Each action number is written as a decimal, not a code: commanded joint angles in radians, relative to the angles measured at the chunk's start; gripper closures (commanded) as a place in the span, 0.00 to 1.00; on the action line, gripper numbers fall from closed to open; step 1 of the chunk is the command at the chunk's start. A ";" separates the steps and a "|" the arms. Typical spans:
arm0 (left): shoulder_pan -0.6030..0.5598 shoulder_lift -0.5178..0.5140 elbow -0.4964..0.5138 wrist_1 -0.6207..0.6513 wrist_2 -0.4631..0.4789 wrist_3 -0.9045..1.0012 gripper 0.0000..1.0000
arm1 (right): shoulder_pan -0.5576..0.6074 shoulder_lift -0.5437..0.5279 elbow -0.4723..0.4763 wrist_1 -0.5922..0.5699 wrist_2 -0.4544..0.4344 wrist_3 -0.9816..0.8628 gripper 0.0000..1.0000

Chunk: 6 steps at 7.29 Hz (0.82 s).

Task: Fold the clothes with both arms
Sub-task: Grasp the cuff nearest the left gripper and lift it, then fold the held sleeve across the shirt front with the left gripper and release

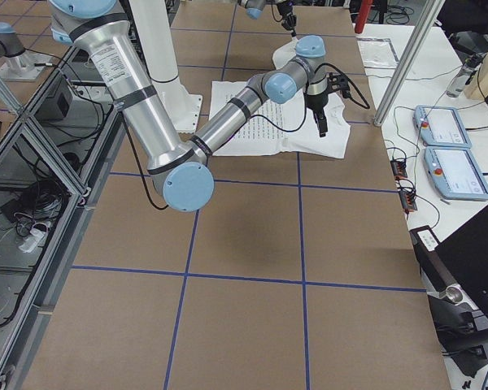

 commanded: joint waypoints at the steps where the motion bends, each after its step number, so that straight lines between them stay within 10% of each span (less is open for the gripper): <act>1: 0.001 -0.187 -0.006 0.155 0.004 -0.146 1.00 | -0.001 0.000 -0.001 -0.001 -0.001 0.006 0.00; 6: 0.216 -0.523 -0.106 0.545 0.173 -0.582 1.00 | 0.000 -0.001 -0.004 0.001 -0.003 0.009 0.00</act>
